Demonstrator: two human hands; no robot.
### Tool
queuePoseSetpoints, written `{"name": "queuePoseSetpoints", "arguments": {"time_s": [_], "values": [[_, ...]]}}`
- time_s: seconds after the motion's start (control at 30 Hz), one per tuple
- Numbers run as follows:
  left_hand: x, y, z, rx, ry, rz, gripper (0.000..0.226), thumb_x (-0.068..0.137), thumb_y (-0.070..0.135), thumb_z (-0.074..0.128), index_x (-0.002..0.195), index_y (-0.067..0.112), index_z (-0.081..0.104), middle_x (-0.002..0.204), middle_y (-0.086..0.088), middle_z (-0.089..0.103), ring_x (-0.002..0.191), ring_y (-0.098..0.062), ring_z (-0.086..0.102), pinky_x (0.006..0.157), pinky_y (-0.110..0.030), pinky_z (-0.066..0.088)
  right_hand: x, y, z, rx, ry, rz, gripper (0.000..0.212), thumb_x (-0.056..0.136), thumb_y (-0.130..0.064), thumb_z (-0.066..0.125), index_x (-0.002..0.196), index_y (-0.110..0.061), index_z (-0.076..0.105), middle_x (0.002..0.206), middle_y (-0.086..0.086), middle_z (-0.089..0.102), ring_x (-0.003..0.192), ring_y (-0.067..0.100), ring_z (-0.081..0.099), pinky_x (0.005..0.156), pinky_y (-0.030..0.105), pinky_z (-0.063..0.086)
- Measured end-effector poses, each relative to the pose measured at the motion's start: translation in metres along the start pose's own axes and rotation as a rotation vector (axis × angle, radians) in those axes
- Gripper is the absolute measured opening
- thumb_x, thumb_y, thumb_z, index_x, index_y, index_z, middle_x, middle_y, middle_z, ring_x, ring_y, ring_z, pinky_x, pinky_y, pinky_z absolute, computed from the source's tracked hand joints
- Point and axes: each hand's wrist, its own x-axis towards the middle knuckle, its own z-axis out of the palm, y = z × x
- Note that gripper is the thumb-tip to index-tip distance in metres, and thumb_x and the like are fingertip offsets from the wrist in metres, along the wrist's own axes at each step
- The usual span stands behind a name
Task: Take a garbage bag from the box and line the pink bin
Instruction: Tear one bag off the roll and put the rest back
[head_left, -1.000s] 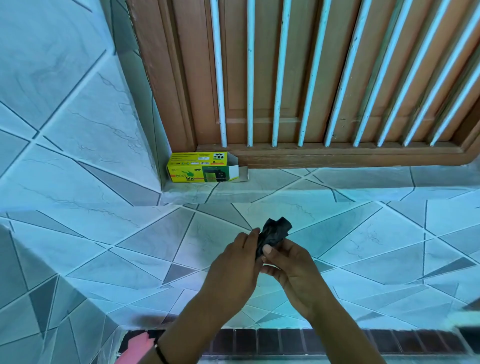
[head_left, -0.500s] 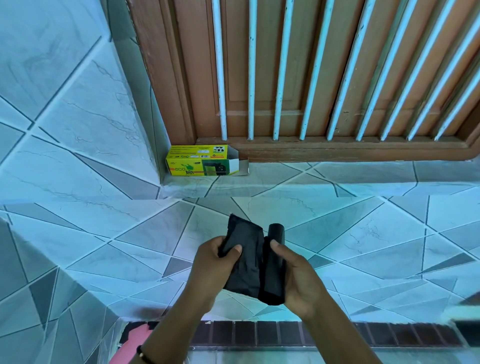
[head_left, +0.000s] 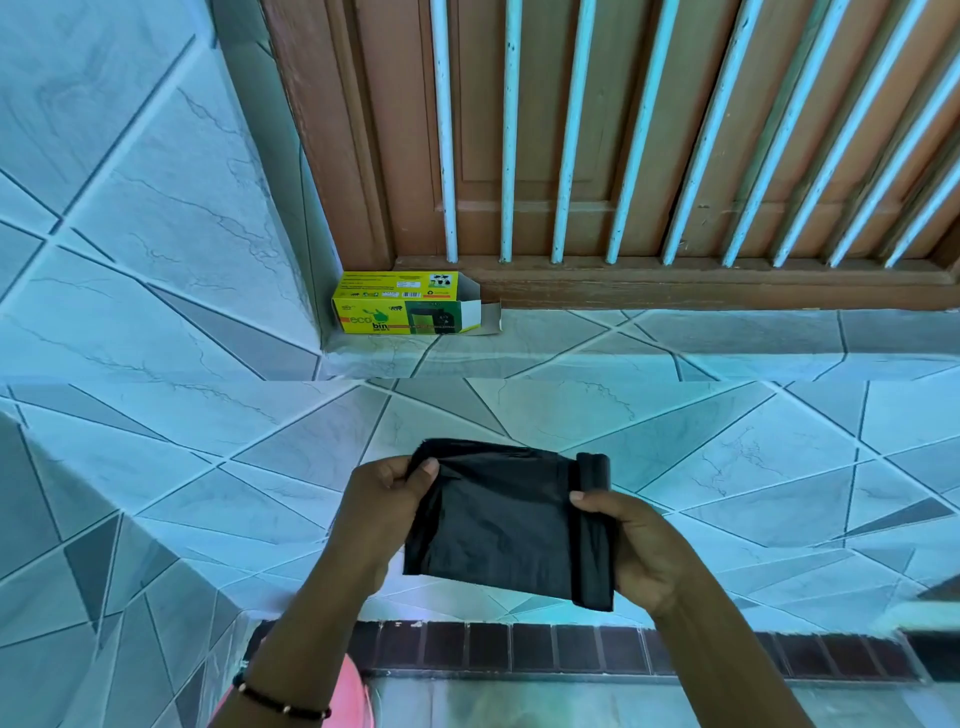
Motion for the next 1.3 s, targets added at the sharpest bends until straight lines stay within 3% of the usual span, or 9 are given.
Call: {"name": "queuePoseSetpoints", "arguments": {"time_s": [0.2, 0.37, 0.53, 0.63, 0.9, 1.03, 1.13, 1.2, 1.3], "values": [[0.011, -0.004, -0.011, 0.037, 0.063, -0.052, 0.029, 0.098, 0.024, 0.043, 0.097, 0.003, 0.063, 0.101, -0.019, 0.067, 0.097, -0.036, 0.062, 0.079, -0.037, 0.046, -0.002, -0.009, -0.011, -0.005, 0.001, -0.016, 0.039, 0.069, -0.009, 0.067, 0.106, 0.003, 0.067, 0.103, 0.02, 0.071, 0.084, 0.03, 0.07, 0.082, 0.044, 0.057], [0.001, -0.002, 0.004, -0.059, -0.007, -0.159, 0.034, 0.101, 0.028, 0.034, 0.097, 0.01, 0.063, 0.077, -0.009, 0.065, 0.066, -0.024, 0.059, 0.055, -0.026, 0.046, -0.001, -0.006, -0.006, -0.085, 0.009, -0.028, 0.049, 0.064, -0.005, 0.074, 0.111, 0.005, 0.063, 0.096, 0.021, 0.07, 0.077, 0.029, 0.069, 0.068, 0.034, 0.058], [-0.004, -0.003, 0.001, -0.138, -0.218, -0.205, 0.049, 0.076, 0.054, 0.06, 0.088, 0.007, 0.065, 0.085, -0.014, 0.071, 0.077, -0.028, 0.067, 0.07, -0.035, 0.055, -0.003, -0.008, -0.007, -0.137, 0.07, -0.083, 0.052, 0.061, -0.008, 0.075, 0.11, 0.006, 0.062, 0.102, 0.025, 0.068, 0.08, 0.031, 0.067, 0.067, 0.037, 0.058], [-0.007, -0.009, -0.001, -0.013, -0.17, -0.081, 0.049, 0.062, 0.044, 0.075, 0.093, 0.007, 0.068, 0.093, -0.015, 0.073, 0.085, -0.031, 0.07, 0.079, -0.045, 0.057, -0.004, -0.009, -0.008, -0.17, 0.094, -0.115, 0.048, 0.058, -0.007, 0.076, 0.102, 0.004, 0.063, 0.098, 0.025, 0.069, 0.079, 0.032, 0.068, 0.066, 0.037, 0.058], [0.001, -0.012, -0.035, -0.138, 0.03, -0.049, 0.026, 0.08, 0.021, 0.069, 0.102, 0.007, 0.067, 0.099, -0.015, 0.072, 0.089, -0.031, 0.069, 0.076, -0.039, 0.057, -0.012, -0.011, -0.018, -0.158, 0.078, -0.072, 0.024, 0.075, 0.0, 0.064, 0.098, 0.003, 0.065, 0.086, 0.019, 0.072, 0.069, 0.027, 0.07, 0.062, 0.036, 0.059], [0.007, -0.025, -0.041, 0.216, 0.189, 0.021, 0.039, 0.08, 0.027, 0.071, 0.112, 0.009, 0.059, 0.108, -0.012, 0.066, 0.102, -0.032, 0.062, 0.088, -0.039, 0.05, -0.012, -0.012, -0.018, -0.166, 0.099, -0.109, 0.026, 0.071, 0.002, 0.066, 0.097, 0.003, 0.065, 0.086, 0.02, 0.07, 0.07, 0.03, 0.069, 0.062, 0.036, 0.058], [0.004, -0.025, -0.034, 0.59, 0.314, 0.147, 0.08, 0.074, 0.037, 0.074, 0.138, 0.013, 0.032, 0.141, -0.016, 0.038, 0.129, -0.033, 0.04, 0.106, -0.045, 0.035, -0.015, -0.011, -0.01, -0.25, 0.035, -0.166, 0.021, 0.076, 0.005, 0.065, 0.096, 0.003, 0.065, 0.087, 0.02, 0.071, 0.073, 0.029, 0.07, 0.064, 0.034, 0.058], [-0.002, -0.016, -0.022, 0.62, 0.231, 0.341, 0.093, 0.073, 0.041, 0.073, 0.146, 0.017, 0.02, 0.151, -0.008, 0.024, 0.138, -0.025, 0.027, 0.111, -0.041, 0.026, -0.017, -0.009, 0.0, -0.362, -0.044, -0.198, 0.027, 0.073, 0.005, 0.069, 0.099, 0.004, 0.066, 0.091, 0.019, 0.071, 0.079, 0.028, 0.07, 0.069, 0.033, 0.058], [-0.01, 0.0, 0.004, 0.572, -0.265, 0.413, 0.096, 0.069, 0.052, 0.068, 0.146, 0.028, 0.018, 0.145, 0.012, 0.036, 0.133, -0.007, 0.031, 0.109, -0.029, 0.027, -0.018, -0.005, 0.017, -0.484, -0.171, -0.189, 0.035, 0.068, 0.0, 0.072, 0.103, 0.004, 0.066, 0.095, 0.018, 0.07, 0.086, 0.029, 0.068, 0.078, 0.036, 0.057]]}}
